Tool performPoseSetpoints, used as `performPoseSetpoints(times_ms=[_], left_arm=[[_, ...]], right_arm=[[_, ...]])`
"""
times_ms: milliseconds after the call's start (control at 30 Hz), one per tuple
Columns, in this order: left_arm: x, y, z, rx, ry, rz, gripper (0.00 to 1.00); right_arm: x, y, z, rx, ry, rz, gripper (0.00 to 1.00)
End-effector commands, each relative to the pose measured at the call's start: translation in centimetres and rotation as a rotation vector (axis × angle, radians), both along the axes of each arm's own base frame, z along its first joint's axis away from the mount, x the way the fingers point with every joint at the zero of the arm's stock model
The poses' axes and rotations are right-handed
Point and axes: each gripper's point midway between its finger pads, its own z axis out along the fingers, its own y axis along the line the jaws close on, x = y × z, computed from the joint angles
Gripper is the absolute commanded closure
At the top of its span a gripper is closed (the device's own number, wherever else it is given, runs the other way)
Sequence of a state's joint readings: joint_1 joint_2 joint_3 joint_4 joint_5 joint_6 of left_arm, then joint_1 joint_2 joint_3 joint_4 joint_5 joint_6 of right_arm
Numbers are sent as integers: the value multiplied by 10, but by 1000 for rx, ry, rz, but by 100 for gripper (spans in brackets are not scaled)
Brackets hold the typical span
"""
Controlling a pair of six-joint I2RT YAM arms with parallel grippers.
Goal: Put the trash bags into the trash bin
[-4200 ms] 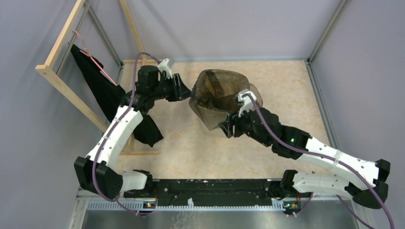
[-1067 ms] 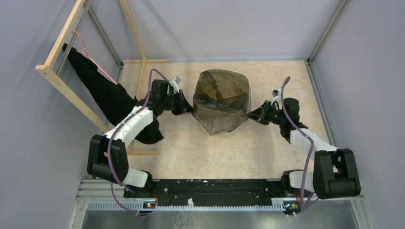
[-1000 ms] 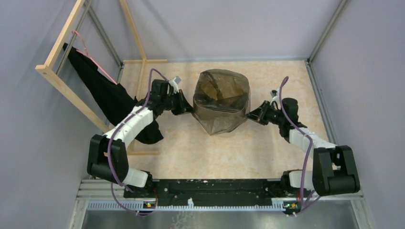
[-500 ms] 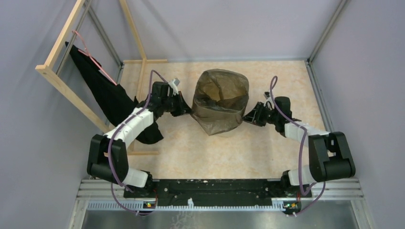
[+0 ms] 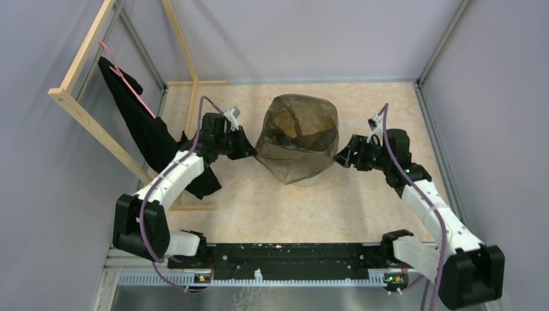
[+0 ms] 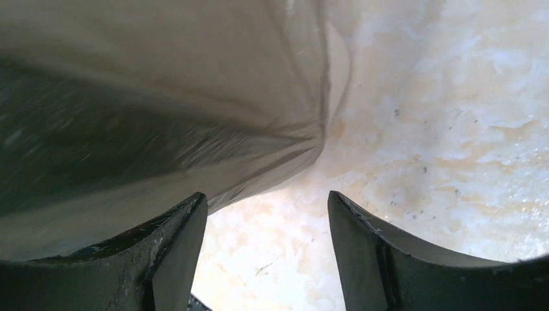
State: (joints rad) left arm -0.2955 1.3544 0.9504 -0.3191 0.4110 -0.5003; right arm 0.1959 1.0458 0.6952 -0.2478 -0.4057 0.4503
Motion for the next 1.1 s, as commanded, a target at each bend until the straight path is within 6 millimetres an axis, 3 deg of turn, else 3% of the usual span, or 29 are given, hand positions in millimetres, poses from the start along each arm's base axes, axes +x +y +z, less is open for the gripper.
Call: performPoseSetpoints(times_ms=[0,133,200,267,400,500,567,700,933,1067], left_arm=[[-2,-1,25,-8,-63,-23,84],[-4,5,31,21,-91,-18,81],[-5,6,28,27,-94,-18,83],[-7,5,25,19,-85,-26,86],[-8,0,21,-6,-70,-35,91],[-7,-1,21,-11,-72,-39,91],[-7,-2,22,-17,-68,-45,92],[-7,-5,22,-30,-68,-53,93],[-4,-9,18,-48,-69,-67,94],[-2,-11,14,-50,-59,-73,95]], right_arm=[[-25,-4,27,-48,-26,29,32],[-21,-29,101,-163,-181,-53,31],[-16,-23,141,-154,-258,-26,29],[-11,2,177,-134,-329,75,25],[-1,70,196,-224,-381,271,20],[9,112,190,-285,-372,397,21],[20,124,171,-333,-312,438,28],[31,132,138,-403,-230,490,52],[37,125,104,-505,-184,521,55],[36,142,83,-460,-134,578,54]])
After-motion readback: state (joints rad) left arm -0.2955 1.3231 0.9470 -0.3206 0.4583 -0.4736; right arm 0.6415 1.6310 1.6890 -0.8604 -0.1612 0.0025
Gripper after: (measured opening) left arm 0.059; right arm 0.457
